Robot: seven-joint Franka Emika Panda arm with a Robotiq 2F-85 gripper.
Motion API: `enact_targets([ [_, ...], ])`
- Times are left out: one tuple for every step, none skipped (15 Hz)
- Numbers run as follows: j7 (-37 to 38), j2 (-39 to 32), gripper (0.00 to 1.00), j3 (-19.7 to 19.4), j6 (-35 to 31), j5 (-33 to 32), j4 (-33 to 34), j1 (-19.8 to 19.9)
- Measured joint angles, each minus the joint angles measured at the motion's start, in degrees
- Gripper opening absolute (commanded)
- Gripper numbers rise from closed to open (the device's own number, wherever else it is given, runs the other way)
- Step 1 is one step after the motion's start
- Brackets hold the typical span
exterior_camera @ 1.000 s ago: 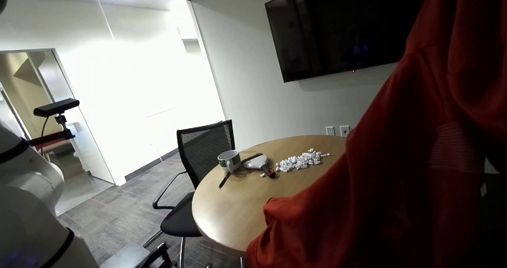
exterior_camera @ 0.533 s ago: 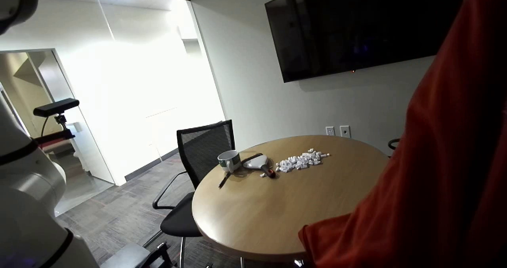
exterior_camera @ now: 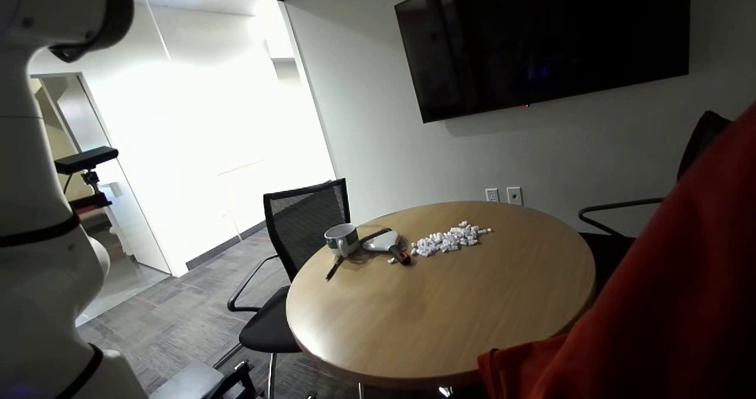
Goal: Take the cloth and put it on the back rest
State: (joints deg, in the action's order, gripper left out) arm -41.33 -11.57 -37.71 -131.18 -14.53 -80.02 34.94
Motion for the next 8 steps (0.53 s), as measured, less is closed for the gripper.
enact_targets([
  [0.2,-1.5,0.02,0.0,0.4,0.0,0.5,1.1],
  [0.5,-3.2,0.02,0.2,0.4,0.0,0.8,2.3],
  [1.2,-4.8,0.02,0.5,0.4,0.0,1.0,3.5],
  [1.8,-6.3,0.02,1.0,0.4,0.0,1.1,4.7],
  [2.6,-7.8,0.02,1.6,0.4,0.0,1.4,5.8],
  [3.4,-9.2,0.02,2.2,0.4,0.0,1.5,7.0],
  [4.0,-10.5,0.32,3.0,0.5,0.0,1.8,8.1],
  [4.7,-11.7,0.32,3.9,0.8,0.0,2.1,9.2],
])
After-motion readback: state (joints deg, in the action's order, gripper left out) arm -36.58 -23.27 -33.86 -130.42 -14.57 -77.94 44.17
